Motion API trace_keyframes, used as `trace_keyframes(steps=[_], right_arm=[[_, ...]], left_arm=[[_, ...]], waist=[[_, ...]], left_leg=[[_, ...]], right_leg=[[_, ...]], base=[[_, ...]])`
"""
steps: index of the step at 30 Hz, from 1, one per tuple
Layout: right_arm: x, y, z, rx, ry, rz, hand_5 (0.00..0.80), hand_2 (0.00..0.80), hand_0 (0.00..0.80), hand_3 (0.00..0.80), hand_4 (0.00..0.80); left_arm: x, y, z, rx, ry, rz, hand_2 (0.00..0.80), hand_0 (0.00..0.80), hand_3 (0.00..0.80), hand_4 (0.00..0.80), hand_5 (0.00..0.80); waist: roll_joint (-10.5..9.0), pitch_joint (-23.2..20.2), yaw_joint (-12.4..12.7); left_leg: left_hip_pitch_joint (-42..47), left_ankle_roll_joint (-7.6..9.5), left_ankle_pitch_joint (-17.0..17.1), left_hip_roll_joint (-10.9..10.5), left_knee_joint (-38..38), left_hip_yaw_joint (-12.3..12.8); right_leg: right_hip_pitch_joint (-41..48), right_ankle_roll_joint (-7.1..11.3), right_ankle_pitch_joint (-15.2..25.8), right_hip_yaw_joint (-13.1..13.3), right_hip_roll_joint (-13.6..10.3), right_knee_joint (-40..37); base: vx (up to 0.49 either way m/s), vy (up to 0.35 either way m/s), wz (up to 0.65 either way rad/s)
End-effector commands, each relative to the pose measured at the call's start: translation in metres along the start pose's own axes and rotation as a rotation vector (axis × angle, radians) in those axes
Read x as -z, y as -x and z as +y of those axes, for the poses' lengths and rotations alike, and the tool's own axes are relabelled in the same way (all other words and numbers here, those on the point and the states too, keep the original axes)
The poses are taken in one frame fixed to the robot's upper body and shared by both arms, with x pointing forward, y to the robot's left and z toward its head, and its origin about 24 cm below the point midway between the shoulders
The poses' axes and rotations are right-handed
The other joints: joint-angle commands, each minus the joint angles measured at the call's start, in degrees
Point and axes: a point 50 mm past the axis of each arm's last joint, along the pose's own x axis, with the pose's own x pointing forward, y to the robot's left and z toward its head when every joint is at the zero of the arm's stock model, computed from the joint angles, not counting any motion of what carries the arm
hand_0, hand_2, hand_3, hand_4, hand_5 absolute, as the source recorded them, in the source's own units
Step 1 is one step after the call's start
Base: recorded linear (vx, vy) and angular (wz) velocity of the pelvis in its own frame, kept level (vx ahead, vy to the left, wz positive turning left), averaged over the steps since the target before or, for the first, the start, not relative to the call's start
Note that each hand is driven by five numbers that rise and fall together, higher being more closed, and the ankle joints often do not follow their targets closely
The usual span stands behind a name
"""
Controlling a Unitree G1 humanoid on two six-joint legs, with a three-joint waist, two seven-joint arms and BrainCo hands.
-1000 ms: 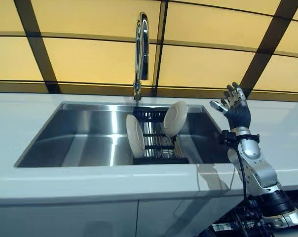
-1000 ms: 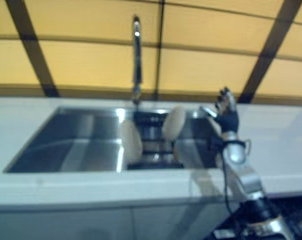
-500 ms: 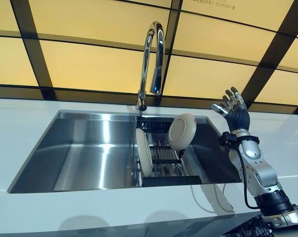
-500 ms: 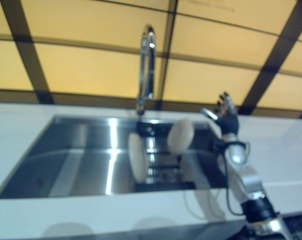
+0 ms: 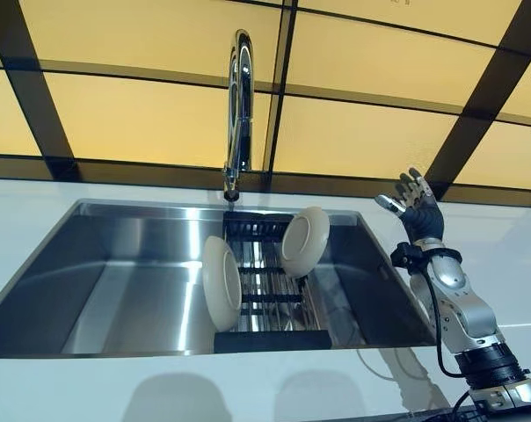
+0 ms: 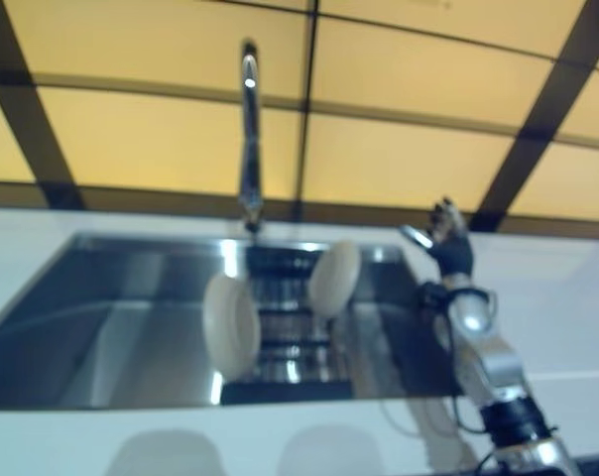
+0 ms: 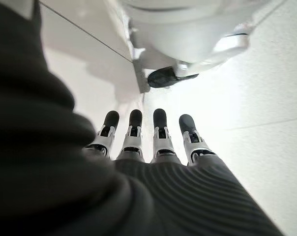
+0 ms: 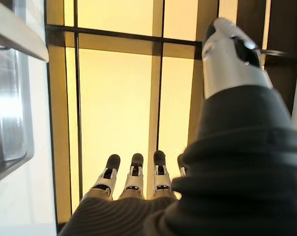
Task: Take plates into dishwasher
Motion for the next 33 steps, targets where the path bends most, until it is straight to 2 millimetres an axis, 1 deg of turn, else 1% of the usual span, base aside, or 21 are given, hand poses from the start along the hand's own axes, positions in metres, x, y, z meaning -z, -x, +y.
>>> trace_keyframes(steps=[1, 6, 8, 12, 13, 15, 16, 24, 29, 33], right_arm=[[-0.022, -0.01, 0.009, -0.042, -0.029, -0.07, 0.0, 0.0, 0.0, 0.0, 0.0], [-0.014, -0.01, 0.013, -0.061, -0.022, -0.011, 0.0, 0.0, 0.0, 0.0, 0.0], [-0.007, -0.011, 0.017, -0.084, -0.028, 0.039, 0.0, 0.0, 0.0, 0.0, 0.0], [0.003, -0.01, 0.02, -0.117, -0.021, 0.123, 0.0, 0.0, 0.0, 0.0, 0.0], [0.009, -0.01, 0.02, -0.14, -0.006, 0.173, 0.0, 0.0, 0.0, 0.0, 0.0], [0.013, -0.01, 0.02, -0.154, 0.005, 0.211, 0.0, 0.0, 0.0, 0.0, 0.0], [0.019, -0.01, 0.019, -0.176, 0.018, 0.262, 0.0, 0.0, 0.0, 0.0, 0.0], [0.038, -0.013, 0.011, -0.205, 0.025, 0.446, 0.0, 0.0, 0.0, 0.0, 0.0], [0.048, -0.01, 0.011, -0.216, -0.017, 0.514, 0.0, 0.0, 0.0, 0.0, 0.0], [0.05, -0.01, 0.012, -0.213, -0.037, 0.529, 0.0, 0.0, 0.0, 0.0, 0.0]], left_arm=[[-0.008, -0.002, 0.003, -0.011, 0.007, -0.003, 0.0, 0.0, 0.0, 0.0, 0.0], [-0.01, -0.002, 0.0, 0.002, -0.007, -0.015, 0.0, 0.0, 0.0, 0.0, 0.0], [-0.015, -0.002, -0.001, 0.009, -0.015, -0.03, 0.0, 0.0, 0.0, 0.0, 0.0], [-0.017, -0.002, 0.0, 0.011, -0.018, -0.038, 0.0, 0.0, 0.0, 0.0, 0.0], [-0.018, -0.002, -0.001, 0.01, -0.018, -0.043, 0.0, 0.0, 0.0, 0.0, 0.0], [-0.018, -0.002, -0.001, 0.009, -0.018, -0.046, 0.0, 0.0, 0.0, 0.0, 0.0], [-0.018, -0.002, -0.001, 0.007, -0.02, -0.048, 0.0, 0.0, 0.0, 0.0, 0.0], [-0.015, -0.002, 0.005, -0.004, -0.034, -0.03, 0.0, 0.0, 0.0, 0.0, 0.0], [-0.015, -0.002, 0.006, -0.005, -0.038, -0.032, 0.0, 0.0, 0.0, 0.0, 0.0], [-0.015, -0.002, 0.007, -0.006, -0.041, -0.03, 0.0, 0.0, 0.0, 0.0, 0.0]], waist=[[0.36, -2.2, 2.6], [0.43, -1.8, 2.7], [0.49, -1.3, 2.7], [0.47, -1.1, 2.7], [0.33, -1.1, 2.8], [0.24, -1.1, 2.9], [0.04, -1.0, 3.0], [-0.82, -0.9, 3.6], [-1.06, -0.8, 4.0], [-1.25, -0.8, 4.2]], left_leg=[[0.7, 2.97, -3.7, -2.6, -0.2, -0.9], [0.4, 2.33, -3.4, -2.1, 0.1, -1.4], [0.3, 2.05, -3.2, -2.0, 0.2, -1.6], [0.5, 1.78, -3.1, -1.8, 0.2, -1.6], [0.6, 1.63, -3.1, -1.8, 0.2, -1.6], [0.6, 1.56, -3.0, -1.7, 0.2, -1.7], [0.6, 1.46, -3.0, -1.6, 0.2, -1.7], [0.7, 1.18, -2.9, -1.5, 0.1, -1.9], [1.0, 1.17, -3.0, -1.5, 0.1, -1.9], [1.0, 1.24, -3.0, -1.6, 0.1, -2.0]], right_leg=[[-2.2, 2.53, 0.6, 0.0, -0.9, 2.0], [-1.6, 1.79, -0.2, 0.3, -0.6, 1.9], [-1.4, 1.45, -0.6, 0.1, -0.5, 2.1], [-0.8, 1.17, -0.9, -0.2, -0.3, 2.0], [-0.5, 1.07, -0.9, -0.5, -0.2, 1.8], [-0.4, 1.0, -1.0, -0.7, -0.2, 1.8], [-0.2, 0.92, -1.1, -1.0, -0.2, 1.8], [0.5, 0.66, -1.6, -1.7, -0.1, 1.7], [1.0, 0.55, -2.1, -2.4, -0.1, 2.1], [1.1, 0.56, -2.2, -2.5, -0.2, 2.3]], base=[[0.058, -0.102, 0.17], [0.033, -0.075, 0.08], [0.02, -0.062, 0.1], [0.035, -0.028, 0.06], [0.034, -0.024, 0.01], [0.036, -0.025, 0.01], [0.038, -0.023, 0.02], [0.018, -0.003, 0.01], [0.048, 0.008, 0.01], [0.015, 0.0, 0.01]])
